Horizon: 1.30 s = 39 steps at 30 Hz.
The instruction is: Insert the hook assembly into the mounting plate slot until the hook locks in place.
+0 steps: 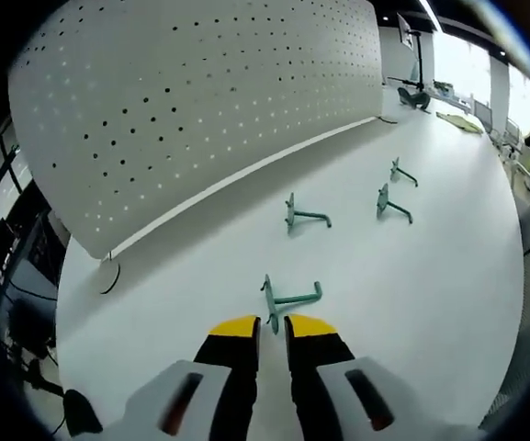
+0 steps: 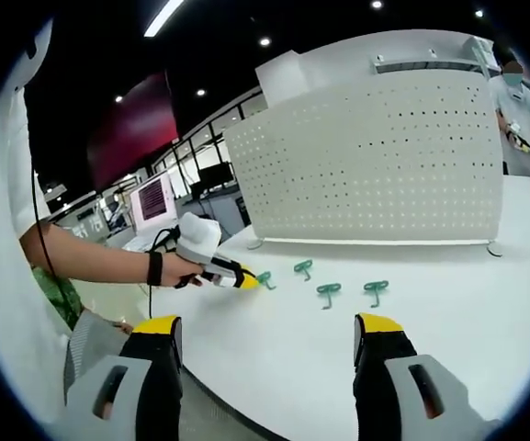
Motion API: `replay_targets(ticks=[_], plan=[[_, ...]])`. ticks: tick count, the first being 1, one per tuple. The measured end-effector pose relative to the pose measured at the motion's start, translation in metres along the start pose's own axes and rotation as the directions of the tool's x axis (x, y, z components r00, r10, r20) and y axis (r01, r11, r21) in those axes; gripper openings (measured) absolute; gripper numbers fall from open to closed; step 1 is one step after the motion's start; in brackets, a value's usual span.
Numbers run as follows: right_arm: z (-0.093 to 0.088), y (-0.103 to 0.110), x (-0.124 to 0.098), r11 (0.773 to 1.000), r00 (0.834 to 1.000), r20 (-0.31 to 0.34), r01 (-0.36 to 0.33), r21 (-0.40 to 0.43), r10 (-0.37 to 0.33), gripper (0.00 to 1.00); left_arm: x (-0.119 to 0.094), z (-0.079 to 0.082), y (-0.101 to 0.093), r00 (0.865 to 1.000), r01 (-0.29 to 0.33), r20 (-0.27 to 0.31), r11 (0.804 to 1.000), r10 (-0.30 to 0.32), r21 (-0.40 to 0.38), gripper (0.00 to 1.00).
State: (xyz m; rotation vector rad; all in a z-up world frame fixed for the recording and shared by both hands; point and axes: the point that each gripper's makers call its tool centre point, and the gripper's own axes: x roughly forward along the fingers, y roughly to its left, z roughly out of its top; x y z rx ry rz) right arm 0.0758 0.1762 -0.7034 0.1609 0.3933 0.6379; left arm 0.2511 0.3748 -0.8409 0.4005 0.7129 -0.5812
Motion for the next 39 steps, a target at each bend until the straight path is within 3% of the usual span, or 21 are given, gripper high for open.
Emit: replay_targets(ticks=[20, 28, 39], plan=[[-0.002, 0.001, 0.002, 1.000, 1.000, -0.008, -0.009, -0.003, 0.009, 0.78, 0.006, -0.002, -0.001, 1.000, 0.001, -0.018, 1.000, -0.001, -0.007, 0.05], [-0.002, 0.002, 0.003, 1.000, 1.000, -0.012, -0.017, -0.007, 0.017, 0.78, 0.001, -0.006, -0.008, 0.999, 0.028, -0.035, 0.997, -0.031, -0.072, 0.03], [0.002, 0.005, 0.004, 0.999, 0.999, -0.008, -0.033, -0.020, 0.032, 0.77, -0.010, 0.002, -0.022, 0.998, 0.058, 0.004, 0.992, -0.058, -0.110, 0.03]])
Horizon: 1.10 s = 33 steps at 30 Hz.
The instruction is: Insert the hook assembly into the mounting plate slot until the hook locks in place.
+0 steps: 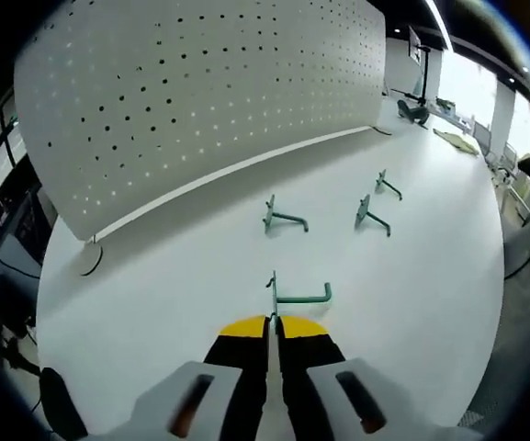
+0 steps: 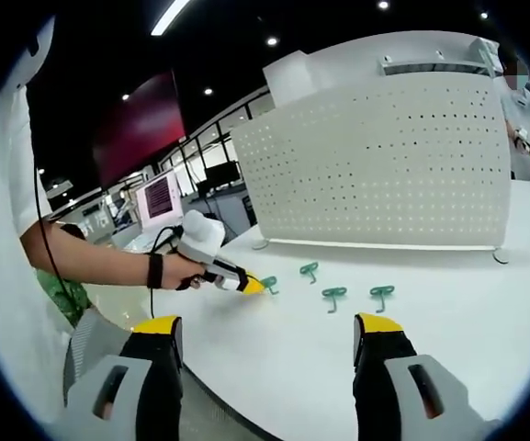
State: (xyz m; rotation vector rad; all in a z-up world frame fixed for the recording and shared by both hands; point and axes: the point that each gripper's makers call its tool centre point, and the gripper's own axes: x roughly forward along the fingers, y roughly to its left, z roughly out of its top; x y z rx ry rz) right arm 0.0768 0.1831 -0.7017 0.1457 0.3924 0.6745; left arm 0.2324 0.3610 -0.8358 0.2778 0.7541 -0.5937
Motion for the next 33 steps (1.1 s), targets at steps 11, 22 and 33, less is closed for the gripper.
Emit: replay_targets(ticks=[11, 22, 33], plan=[[0.002, 0.004, 0.001, 1.000, 1.000, 0.011, -0.014, -0.011, 0.014, 0.76, -0.012, 0.008, -0.010, 0.998, 0.022, 0.054, 0.999, -0.020, -0.039, 0.03], [0.005, 0.008, 0.004, 0.999, 0.999, 0.021, -0.029, -0.024, 0.029, 0.74, -0.032, 0.016, -0.022, 0.992, 0.031, 0.121, 0.998, -0.025, -0.051, 0.03], [0.009, 0.019, 0.009, 0.997, 0.997, 0.031, -0.071, -0.035, 0.072, 0.72, -0.047, 0.021, -0.038, 0.984, 0.059, 0.171, 0.993, -0.042, -0.099, 0.03]])
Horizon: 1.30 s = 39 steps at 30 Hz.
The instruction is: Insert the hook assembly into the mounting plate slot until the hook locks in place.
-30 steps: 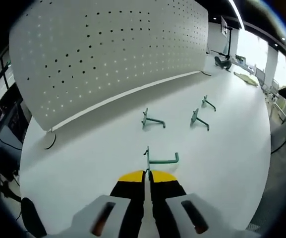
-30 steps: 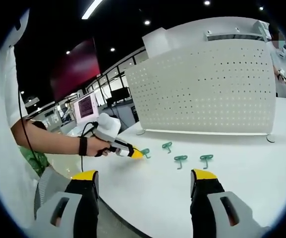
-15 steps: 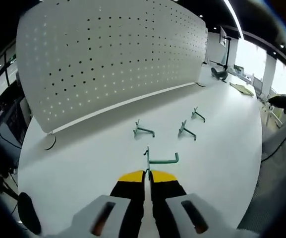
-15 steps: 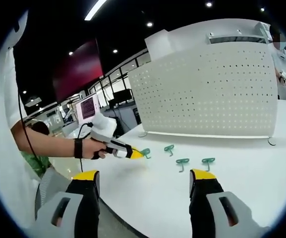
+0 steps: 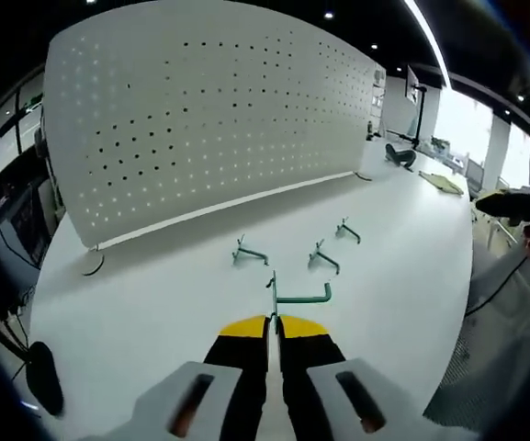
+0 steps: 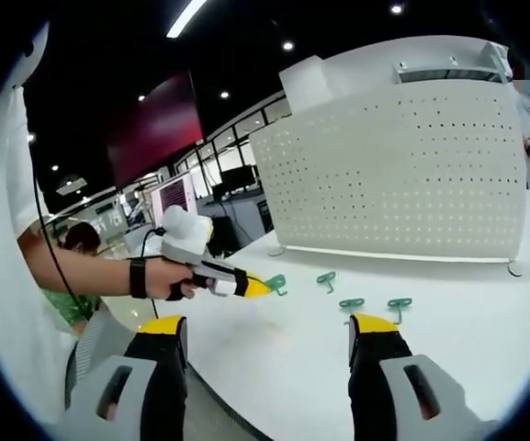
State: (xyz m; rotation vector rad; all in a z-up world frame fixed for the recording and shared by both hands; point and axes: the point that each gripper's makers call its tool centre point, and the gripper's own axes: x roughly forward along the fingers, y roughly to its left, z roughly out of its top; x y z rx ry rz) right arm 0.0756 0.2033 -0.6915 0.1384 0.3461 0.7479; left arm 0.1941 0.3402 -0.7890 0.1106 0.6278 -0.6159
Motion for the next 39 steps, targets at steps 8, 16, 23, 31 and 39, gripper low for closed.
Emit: replay_targets(ticks=[8, 16, 23, 31, 39], plan=[[0.002, 0.001, 0.002, 1.000, 1.000, 0.001, -0.011, -0.004, 0.011, 0.70, -0.008, 0.007, -0.014, 0.999, 0.023, 0.035, 1.000, -0.022, -0.019, 0.03], [0.003, 0.001, 0.004, 1.000, 1.000, 0.010, -0.007, -0.001, 0.008, 0.70, -0.011, 0.016, -0.031, 0.996, 0.056, 0.073, 0.998, -0.054, -0.021, 0.03], [0.005, 0.000, 0.004, 1.000, 1.000, 0.022, -0.001, 0.000, 0.001, 0.68, -0.015, 0.020, -0.042, 0.992, 0.079, 0.103, 0.997, -0.076, -0.021, 0.03], [0.008, 0.000, 0.005, 1.000, 1.000, 0.028, -0.001, 0.004, 0.001, 0.67, -0.021, 0.025, -0.053, 0.984, 0.110, 0.149, 0.990, -0.095, -0.093, 0.03], [0.011, -0.001, 0.008, 1.000, 0.999, 0.040, -0.001, 0.003, 0.001, 0.63, -0.028, 0.038, -0.069, 0.970, 0.152, 0.204, 0.985, -0.133, -0.082, 0.03]])
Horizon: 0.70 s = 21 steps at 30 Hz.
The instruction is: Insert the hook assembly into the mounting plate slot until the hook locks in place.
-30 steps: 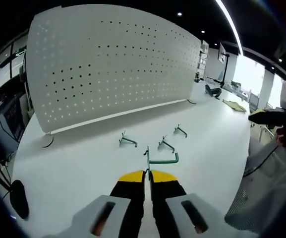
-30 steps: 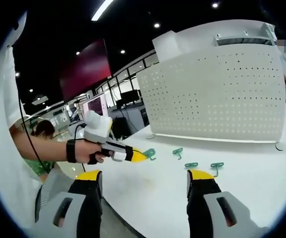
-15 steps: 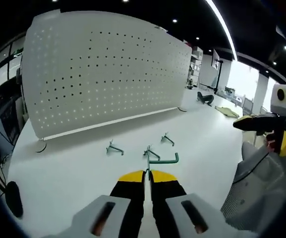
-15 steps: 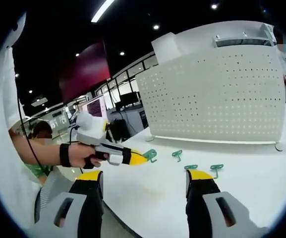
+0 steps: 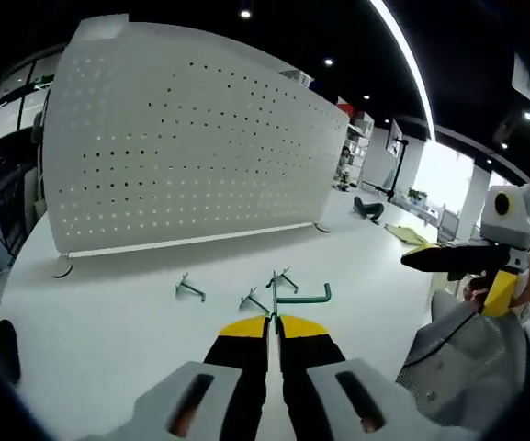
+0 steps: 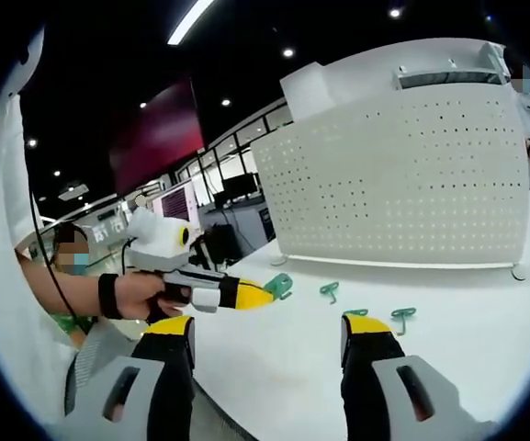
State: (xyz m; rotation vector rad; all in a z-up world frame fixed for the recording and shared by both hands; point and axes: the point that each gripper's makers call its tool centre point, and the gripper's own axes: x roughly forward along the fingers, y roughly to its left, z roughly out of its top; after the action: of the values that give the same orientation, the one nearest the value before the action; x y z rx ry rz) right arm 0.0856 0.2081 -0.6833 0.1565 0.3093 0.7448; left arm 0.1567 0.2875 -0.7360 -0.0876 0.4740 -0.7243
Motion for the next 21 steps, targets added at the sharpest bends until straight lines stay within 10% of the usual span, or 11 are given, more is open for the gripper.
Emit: replay_targets(ticks=[21], plan=[[0.010, 0.007, 0.008, 0.994, 0.997, 0.047, -0.065, 0.086, 0.061, 0.42, 0.001, 0.020, -0.050, 0.992, 0.112, 0.056, 0.991, -0.116, 0.076, 0.03]])
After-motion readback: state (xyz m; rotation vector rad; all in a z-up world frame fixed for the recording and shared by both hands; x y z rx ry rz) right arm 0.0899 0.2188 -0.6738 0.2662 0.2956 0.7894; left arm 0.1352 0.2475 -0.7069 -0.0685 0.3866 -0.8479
